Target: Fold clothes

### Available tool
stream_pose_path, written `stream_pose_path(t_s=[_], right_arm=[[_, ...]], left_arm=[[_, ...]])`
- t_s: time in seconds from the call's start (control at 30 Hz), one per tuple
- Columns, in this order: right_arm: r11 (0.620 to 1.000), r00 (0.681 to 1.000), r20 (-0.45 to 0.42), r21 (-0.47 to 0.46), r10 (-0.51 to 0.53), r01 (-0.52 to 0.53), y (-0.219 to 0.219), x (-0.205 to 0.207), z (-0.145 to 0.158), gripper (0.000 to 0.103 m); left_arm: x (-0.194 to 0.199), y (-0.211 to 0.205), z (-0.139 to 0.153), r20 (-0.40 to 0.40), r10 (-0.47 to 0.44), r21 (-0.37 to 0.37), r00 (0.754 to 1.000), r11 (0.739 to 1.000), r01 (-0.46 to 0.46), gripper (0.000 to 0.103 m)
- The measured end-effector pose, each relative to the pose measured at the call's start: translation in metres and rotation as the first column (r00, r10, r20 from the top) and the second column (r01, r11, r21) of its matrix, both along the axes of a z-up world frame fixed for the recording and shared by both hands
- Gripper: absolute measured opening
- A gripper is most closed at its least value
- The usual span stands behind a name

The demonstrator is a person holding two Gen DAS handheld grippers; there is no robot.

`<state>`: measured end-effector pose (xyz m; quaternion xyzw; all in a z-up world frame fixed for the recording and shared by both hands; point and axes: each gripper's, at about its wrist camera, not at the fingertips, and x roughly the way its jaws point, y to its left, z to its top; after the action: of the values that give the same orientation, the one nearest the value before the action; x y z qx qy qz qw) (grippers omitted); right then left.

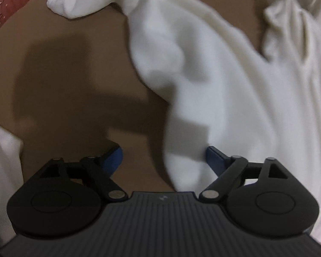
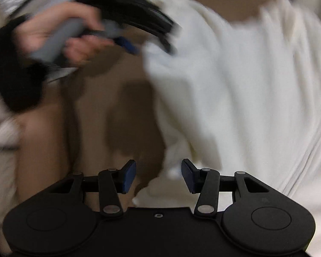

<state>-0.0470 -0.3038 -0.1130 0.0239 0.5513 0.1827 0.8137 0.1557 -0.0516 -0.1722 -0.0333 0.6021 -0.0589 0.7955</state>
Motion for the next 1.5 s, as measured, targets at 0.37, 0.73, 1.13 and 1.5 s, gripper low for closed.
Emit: stream_pose_path(t_s=[0.37, 0.73, 1.13, 1.5], right_arm=[[0.981, 0.956, 0.228, -0.091, 0.185, -0.169, 0.025, -0.052, 0.001, 0.012], [0.833, 0.859, 0.266, -0.481, 0.436, -0.273, 0.081, -0.096, -0.035, 0.012], [0.917, 0.898, 0.251, -0.272, 0.362, -0.293, 0.062, -0.072, -0.021, 0.014], [0.919, 0.903, 0.198, -0.187, 0.381, -0.346, 0.046, -0.068, -0.025, 0.017]], left_arm=[[-0.013, 0.011, 0.063, 0.335, -0.063, -0.108, 0.94, 0.989, 0.104, 0.011], [0.013, 0.064, 0.024, 0.168, 0.099, -0.072, 0.981, 0.993, -0.088, 0.013], [0.038, 0.085, 0.004, 0.116, 0.253, -0.288, 0.96, 0.934, -0.212, 0.065], [0.112, 0.129, -0.003, 0.099, 0.372, -0.379, 0.923, 0.872, -0.31, 0.078]])
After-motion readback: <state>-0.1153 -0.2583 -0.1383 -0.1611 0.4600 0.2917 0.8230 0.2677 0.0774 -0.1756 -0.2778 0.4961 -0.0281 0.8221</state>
